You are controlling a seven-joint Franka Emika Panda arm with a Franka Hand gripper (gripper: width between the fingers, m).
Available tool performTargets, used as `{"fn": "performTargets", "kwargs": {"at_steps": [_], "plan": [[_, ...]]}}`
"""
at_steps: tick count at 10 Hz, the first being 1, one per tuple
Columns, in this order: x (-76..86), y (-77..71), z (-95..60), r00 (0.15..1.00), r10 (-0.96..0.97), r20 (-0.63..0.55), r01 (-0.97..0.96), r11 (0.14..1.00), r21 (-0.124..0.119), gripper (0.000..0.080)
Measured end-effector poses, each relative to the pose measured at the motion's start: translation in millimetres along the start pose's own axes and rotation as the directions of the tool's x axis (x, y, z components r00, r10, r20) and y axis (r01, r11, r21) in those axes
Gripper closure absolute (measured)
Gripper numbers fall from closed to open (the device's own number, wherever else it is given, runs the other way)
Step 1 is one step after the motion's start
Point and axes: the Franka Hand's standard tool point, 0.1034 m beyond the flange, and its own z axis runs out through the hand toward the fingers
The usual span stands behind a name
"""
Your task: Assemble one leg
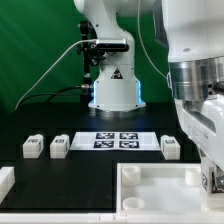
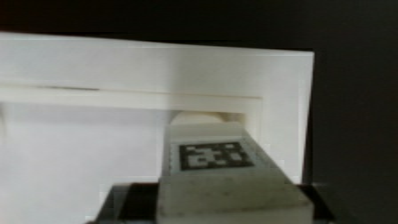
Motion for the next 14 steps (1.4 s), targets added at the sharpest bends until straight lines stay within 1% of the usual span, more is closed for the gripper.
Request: {"fn": "performTargets", "kwargs": {"at_steps": [1,2,3,4,5,6,7,8,9,10,11,12,13,14], "plan": [[-5.0,1.3,0.9,0.996,0.084,0.001,-0.084,0.996,-0.002,0.0503],[-4.5,1.2,0.9,0.998,0.071,0.002,-0.071,0.998,-0.002,0.0503],[-4.5,1.3,0.9,1.0,0.025,0.002,-0.025,1.0,-0.002,0.0505],[-4.3,1.6,1.2,0.997,-0.082,-0.003,0.082,0.997,-0.004,0.0505],[-4.8,2.2,1.3,0.963,-0.271,-0.003,0.271,0.963,-0.008,0.034],[-5.8,2.6,-0.5,0.886,-0.463,0.0,0.463,0.886,-0.028,0.0188],[-6.7,0.5,-3.4,0.769,-0.639,-0.002,0.638,0.769,-0.045,0.0188],[-6.0,0.5,-2.4,0.765,-0.644,-0.003,0.643,0.765,-0.039,0.0158],[-4.6,0.5,-2.3,0.694,-0.72,-0.002,0.72,0.693,-0.043,0.0158],[-2.7,0.5,-1.9,0.581,-0.814,-0.001,0.813,0.58,-0.056,0.0151],[3.0,-2.2,-0.2,0.26,-0.966,0.002,0.959,0.258,-0.116,0.015],[3.4,-2.4,0.1,0.198,-0.98,0.008,0.973,0.195,-0.12,0.015],[3.5,-2.3,0.2,0.2,-0.98,0.007,0.973,0.198,-0.119,0.0156],[3.5,-2.2,0.4,0.201,-0.979,0.007,0.973,0.199,-0.12,0.0296]]}}
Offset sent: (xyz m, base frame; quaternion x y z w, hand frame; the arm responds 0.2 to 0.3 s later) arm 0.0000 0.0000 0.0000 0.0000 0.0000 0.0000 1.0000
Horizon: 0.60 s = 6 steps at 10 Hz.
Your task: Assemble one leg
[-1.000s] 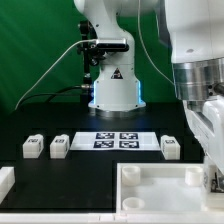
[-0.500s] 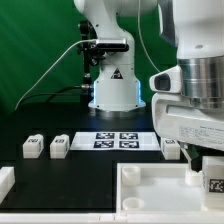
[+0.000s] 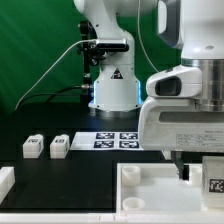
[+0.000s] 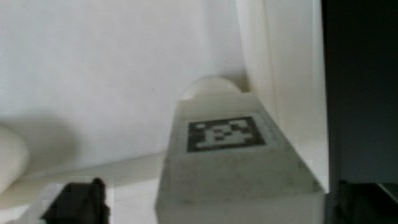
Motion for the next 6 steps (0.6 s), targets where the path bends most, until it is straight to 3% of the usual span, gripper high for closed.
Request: {"fn": "performTargets", "kwargs": {"at_steps": [1,2,4,6], "plan": [[-0.4,-0.9,0.2,0.996,0.095,0.002,-0.095,0.995,0.004,0.0296],[-1.0,-2.1,0.4,0.978,0.207,0.005,-0.207,0.978,0.008,0.0488],[-0.7,-1.5,0.4,0.925,0.379,0.008,-0.379,0.925,0.009,0.0508],[-1.2,-0.1,0.9,0.674,0.739,0.012,-0.739,0.674,0.003,0.0508]]}}
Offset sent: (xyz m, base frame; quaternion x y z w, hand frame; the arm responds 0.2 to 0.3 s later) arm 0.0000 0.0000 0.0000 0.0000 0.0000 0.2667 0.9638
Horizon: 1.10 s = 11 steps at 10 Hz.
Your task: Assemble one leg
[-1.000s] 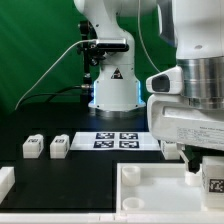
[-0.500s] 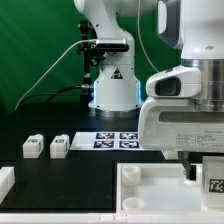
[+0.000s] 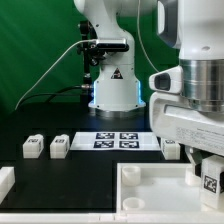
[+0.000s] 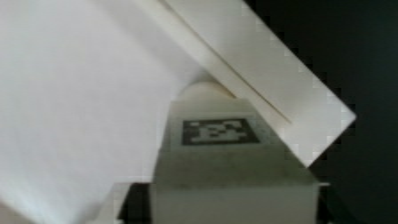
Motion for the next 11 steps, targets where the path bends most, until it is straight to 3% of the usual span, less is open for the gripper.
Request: {"fn": "performTargets", "kwargs": {"at_steps": [1,3,4,5,6,7,8,9,10,11], "plan": [[0.6,1.1,0.6,0.973,0.231,-0.003,-0.231,0.973,0.004,0.0508],[2.5,6.1,1.9,0.82,0.57,0.057,-0.572,0.82,0.021,0.0508],[1.5,5.9,1.9,0.752,0.657,0.057,-0.659,0.752,0.018,0.0506],[1.4,6.1,1.9,0.745,0.665,0.056,-0.667,0.745,0.017,0.0506],[1.5,6.1,1.9,0.767,0.639,0.056,-0.641,0.767,0.019,0.0506],[1.1,6.3,2.5,0.786,0.616,0.056,-0.618,0.786,0.019,0.0437],[0.3,5.9,2.5,0.789,0.612,0.056,-0.614,0.789,0.02,0.0264],[-1.8,3.2,-0.4,0.897,0.44,0.049,-0.442,0.897,0.035,0.0264],[-9.8,-0.9,-4.9,0.967,0.251,0.048,-0.254,0.966,0.054,0.0176],[-23.0,-1.4,-4.7,0.998,0.032,0.046,-0.035,0.997,0.063,0.0155]]}}
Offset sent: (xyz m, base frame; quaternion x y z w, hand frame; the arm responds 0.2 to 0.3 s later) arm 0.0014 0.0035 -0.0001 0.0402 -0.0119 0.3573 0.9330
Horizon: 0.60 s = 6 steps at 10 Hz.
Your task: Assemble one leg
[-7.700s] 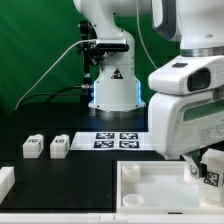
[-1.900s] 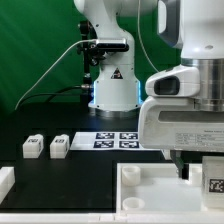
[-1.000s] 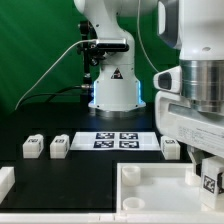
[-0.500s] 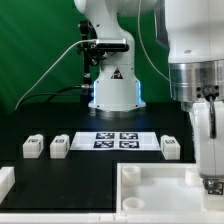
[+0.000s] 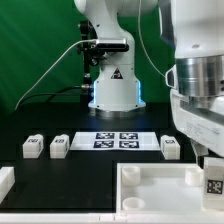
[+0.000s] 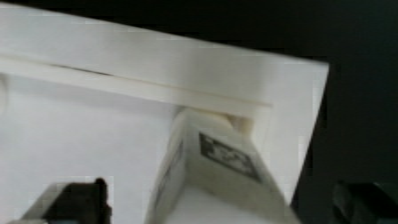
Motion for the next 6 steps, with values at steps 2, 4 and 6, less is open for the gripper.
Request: {"fn": "performTargets", "kwargs": {"at_steps": [2,4,6], "plan": [[1.9,1.1,0.6,0.974,-0.225,0.0,0.225,0.974,-0.002,0.015],[9.6,0.5,-0.5,0.809,-0.588,-0.008,0.587,0.808,-0.043,0.015],[25.0,-3.1,-1.5,0.636,-0.772,-0.004,0.77,0.635,-0.058,0.015]]}}
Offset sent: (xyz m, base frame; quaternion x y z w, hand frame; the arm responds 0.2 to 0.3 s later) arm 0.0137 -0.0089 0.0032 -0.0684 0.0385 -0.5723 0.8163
